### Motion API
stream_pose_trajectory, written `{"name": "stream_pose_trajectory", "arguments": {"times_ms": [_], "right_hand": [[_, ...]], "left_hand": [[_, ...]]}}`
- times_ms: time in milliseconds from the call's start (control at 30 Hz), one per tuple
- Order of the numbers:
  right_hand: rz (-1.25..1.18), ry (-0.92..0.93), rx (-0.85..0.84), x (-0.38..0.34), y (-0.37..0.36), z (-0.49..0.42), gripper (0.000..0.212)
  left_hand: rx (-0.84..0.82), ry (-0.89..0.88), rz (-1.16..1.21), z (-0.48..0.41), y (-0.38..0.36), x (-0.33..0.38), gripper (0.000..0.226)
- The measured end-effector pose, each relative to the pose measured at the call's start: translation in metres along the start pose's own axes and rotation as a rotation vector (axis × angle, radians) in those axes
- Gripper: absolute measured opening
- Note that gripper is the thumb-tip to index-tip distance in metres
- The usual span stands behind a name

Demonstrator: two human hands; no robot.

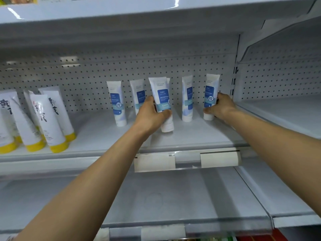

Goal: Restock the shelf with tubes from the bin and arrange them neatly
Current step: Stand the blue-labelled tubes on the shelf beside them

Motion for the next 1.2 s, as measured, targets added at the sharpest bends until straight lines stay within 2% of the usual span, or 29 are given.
{"name": "stream_pose_trajectory", "arguments": {"times_ms": [100,200,267,300,367,433,500,667,767,900,1033,1100,1200], "right_hand": [[0.005,-0.063,-0.026,0.003,0.001,0.005,0.062],[-0.008,-0.133,0.058,0.005,0.011,0.018,0.074],[-0.045,-0.072,0.128,-0.005,0.018,0.031,0.064],[-0.071,-0.024,0.110,-0.013,0.016,0.040,0.056],[-0.105,0.081,-0.071,-0.036,0.001,0.063,0.048],[-0.074,0.191,-0.308,-0.065,-0.022,0.088,0.054],[-0.048,0.286,-0.433,-0.090,-0.041,0.112,0.060],[-0.133,0.408,-0.406,-0.126,-0.067,0.140,0.047],[-0.114,0.400,-0.377,-0.135,-0.082,0.143,0.052],[-0.158,0.348,-0.342,-0.148,-0.101,0.141,0.046],[-0.175,0.307,-0.324,-0.163,-0.130,0.137,0.050],[-0.186,0.304,-0.316,-0.172,-0.147,0.136,0.051],[-0.180,0.316,-0.290,-0.185,-0.170,0.136,0.055]], "left_hand": [[-0.002,-0.006,0.009,0.004,-0.001,0.001,0.039],[0.000,0.001,0.038,0.010,0.001,0.002,0.040],[0.003,0.005,0.054,0.013,0.004,0.002,0.041],[0.000,0.004,0.063,0.017,0.005,0.002,0.041],[-0.006,0.002,0.081,0.026,0.008,0.003,0.041],[-0.001,-0.006,0.085,0.033,0.010,0.006,0.041],[0.023,-0.023,0.082,0.044,0.017,0.011,0.043],[0.058,-0.034,0.107,0.064,0.037,0.014,0.041],[0.073,0.000,0.091,0.070,0.057,0.003,0.036],[0.113,0.005,-0.054,0.068,0.102,-0.023,0.024],[0.147,-0.026,-0.440,0.061,0.149,-0.049,0.028],[0.091,-0.035,-0.595,0.057,0.160,-0.058,0.031],[-0.009,-0.052,-0.684,0.053,0.168,-0.069,0.036]]}}
Point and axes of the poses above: each hand's wrist, its own z-axis away from the middle knuckle, its own y-axis out of the back of the hand, x = y × z, the point moved 6 cm from there along -z, towards the middle knuckle, and after that the axes turned 4 degrees about y, right-handed, at the moved point
